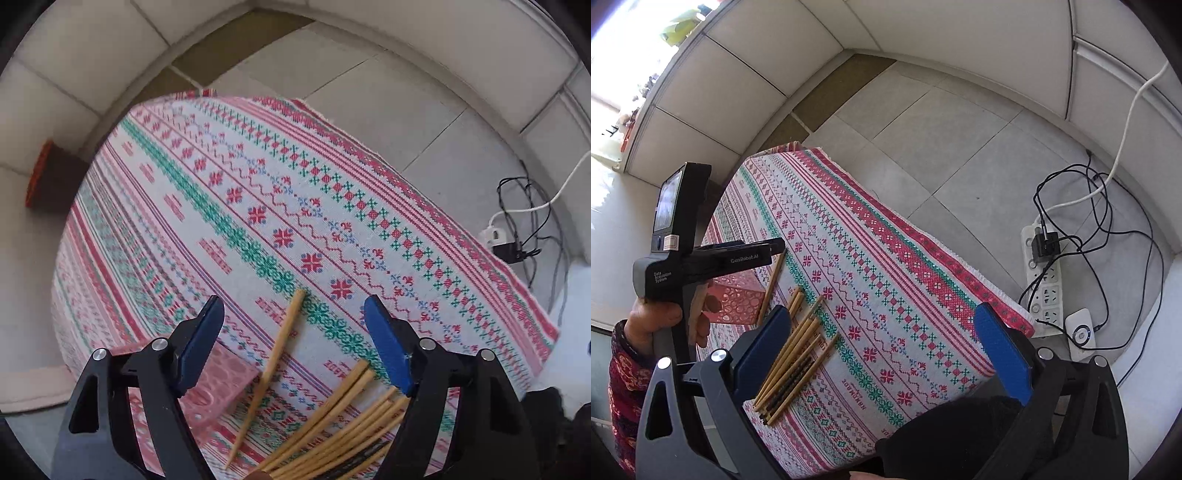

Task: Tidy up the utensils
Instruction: 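Lower the left gripper onto the chopstick bundle and grasp one chopstick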

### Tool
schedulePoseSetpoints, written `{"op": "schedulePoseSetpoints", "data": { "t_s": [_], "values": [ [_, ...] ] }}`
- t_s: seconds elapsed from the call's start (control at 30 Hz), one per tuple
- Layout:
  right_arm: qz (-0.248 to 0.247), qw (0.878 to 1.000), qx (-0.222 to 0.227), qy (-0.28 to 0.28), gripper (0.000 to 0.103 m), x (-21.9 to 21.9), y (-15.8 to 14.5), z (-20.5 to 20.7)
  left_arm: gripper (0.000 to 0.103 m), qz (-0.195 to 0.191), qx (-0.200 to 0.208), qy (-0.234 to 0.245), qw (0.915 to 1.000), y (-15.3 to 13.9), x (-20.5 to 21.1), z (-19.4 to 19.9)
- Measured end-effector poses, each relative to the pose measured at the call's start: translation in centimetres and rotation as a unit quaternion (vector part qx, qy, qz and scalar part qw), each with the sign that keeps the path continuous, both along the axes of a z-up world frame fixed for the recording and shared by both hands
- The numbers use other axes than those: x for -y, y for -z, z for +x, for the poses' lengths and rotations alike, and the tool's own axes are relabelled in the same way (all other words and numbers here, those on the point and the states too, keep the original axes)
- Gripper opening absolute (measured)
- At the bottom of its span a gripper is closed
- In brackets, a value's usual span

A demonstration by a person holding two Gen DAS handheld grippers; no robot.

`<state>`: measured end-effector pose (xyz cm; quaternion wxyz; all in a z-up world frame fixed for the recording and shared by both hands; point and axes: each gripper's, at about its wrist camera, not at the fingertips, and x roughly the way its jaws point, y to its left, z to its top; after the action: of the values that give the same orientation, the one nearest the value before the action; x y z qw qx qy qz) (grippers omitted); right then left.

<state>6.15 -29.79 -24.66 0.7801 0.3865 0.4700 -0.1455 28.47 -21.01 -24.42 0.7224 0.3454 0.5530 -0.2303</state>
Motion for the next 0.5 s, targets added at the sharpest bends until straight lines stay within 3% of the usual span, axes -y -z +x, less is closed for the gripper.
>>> {"op": "schedulePoseSetpoints", "data": {
  "t_s": [0.13,0.37,0.4,0.47,0.5],
  "values": [
    [0.01,1.0,-0.01,-0.005,0.096,0.0,0.7,0.4,0.079,0.003,-0.021,0.039,0.999,0.4,1.1,-1.1],
    [0.007,1.0,-0.02,0.004,0.096,0.2,1.2,0.5,0.073,0.008,-0.079,0.015,0.9968,3.9,1.0,0.6],
    [0.01,1.0,-0.023,0.006,0.096,0.4,1.4,0.5,0.065,0.015,-0.083,0.012,0.9964,4.8,0.6,1.3],
    [0.018,0.999,-0.027,0.008,0.096,0.5,1.7,0.5,0.059,0.0,-0.108,0.001,0.9942,5.1,-0.1,1.9],
    [0.019,0.999,-0.029,0.008,0.096,0.5,1.8,0.5,0.049,-0.01,-0.13,-0.005,0.9915,5.2,-0.2,2.1]
  ]
}}
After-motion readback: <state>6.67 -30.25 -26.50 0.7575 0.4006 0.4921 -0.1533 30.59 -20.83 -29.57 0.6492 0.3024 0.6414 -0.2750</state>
